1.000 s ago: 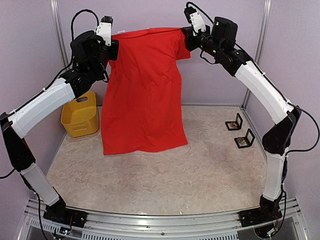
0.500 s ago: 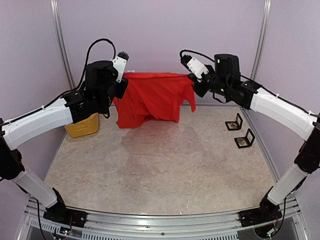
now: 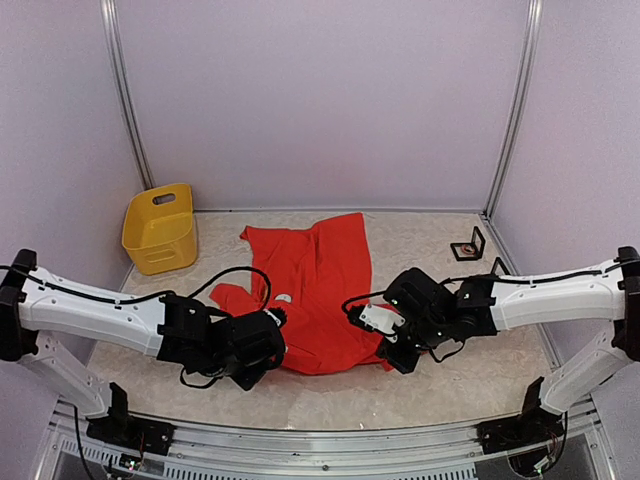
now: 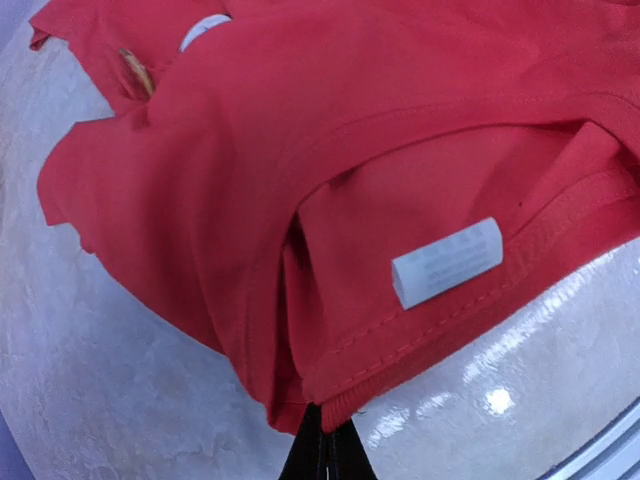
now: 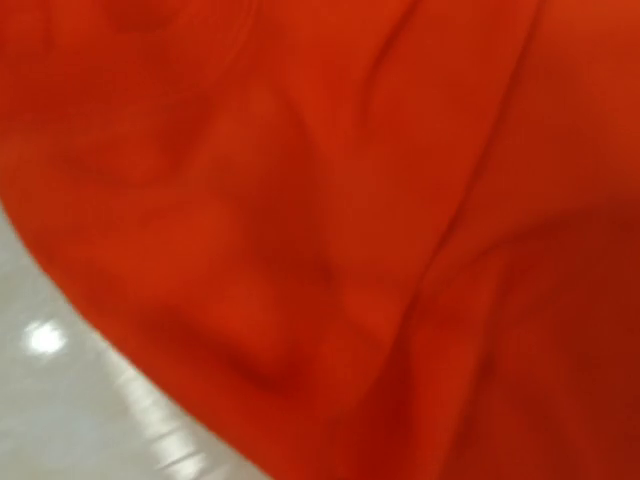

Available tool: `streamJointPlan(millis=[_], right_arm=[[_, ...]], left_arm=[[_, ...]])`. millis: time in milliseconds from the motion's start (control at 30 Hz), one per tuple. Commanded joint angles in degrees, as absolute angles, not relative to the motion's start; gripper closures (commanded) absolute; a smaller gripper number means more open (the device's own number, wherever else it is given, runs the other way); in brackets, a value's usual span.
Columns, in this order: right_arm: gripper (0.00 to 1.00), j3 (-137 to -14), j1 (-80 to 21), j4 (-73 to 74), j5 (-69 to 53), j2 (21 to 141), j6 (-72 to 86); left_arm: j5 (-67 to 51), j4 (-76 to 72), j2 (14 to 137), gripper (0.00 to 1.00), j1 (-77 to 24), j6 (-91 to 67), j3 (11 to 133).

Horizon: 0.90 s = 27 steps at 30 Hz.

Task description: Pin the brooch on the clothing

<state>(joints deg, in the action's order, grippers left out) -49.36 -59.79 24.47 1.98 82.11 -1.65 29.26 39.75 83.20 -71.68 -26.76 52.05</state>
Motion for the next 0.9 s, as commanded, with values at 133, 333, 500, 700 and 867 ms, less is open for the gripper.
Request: streamJointPlan(millis=[133,333,500,700,867], right_arm=[[0.8,-51.3,-61.3,41.4,-23.6,82.7,16.0],[0.39,-57.5,-57.2,46.7,-17.0,74.7,16.2],[0.45,-54.6,-45.2,36.1,1.4,75.1,22.5],[0.37,-57.3,-41.9,28.1,13.5,89.4,19.1],[0.37,-58.8,-39.2,23.7,11.5,98.4,14.3]], left_arm=[[4.9,50.0,88.2,0.57,-77.7,-33.5,55.5],[6.4,51.0,76.8,0.12,-73.9,-29.3,62.6],[11.5,35.0,64.6,0.34,-49.5,-30.9,53.1],[15.1,21.3,68.4,0.35,-33.4,-35.4,43.6],[15.8,17.4,79.4,0.32,-28.6,-34.6,42.6]])
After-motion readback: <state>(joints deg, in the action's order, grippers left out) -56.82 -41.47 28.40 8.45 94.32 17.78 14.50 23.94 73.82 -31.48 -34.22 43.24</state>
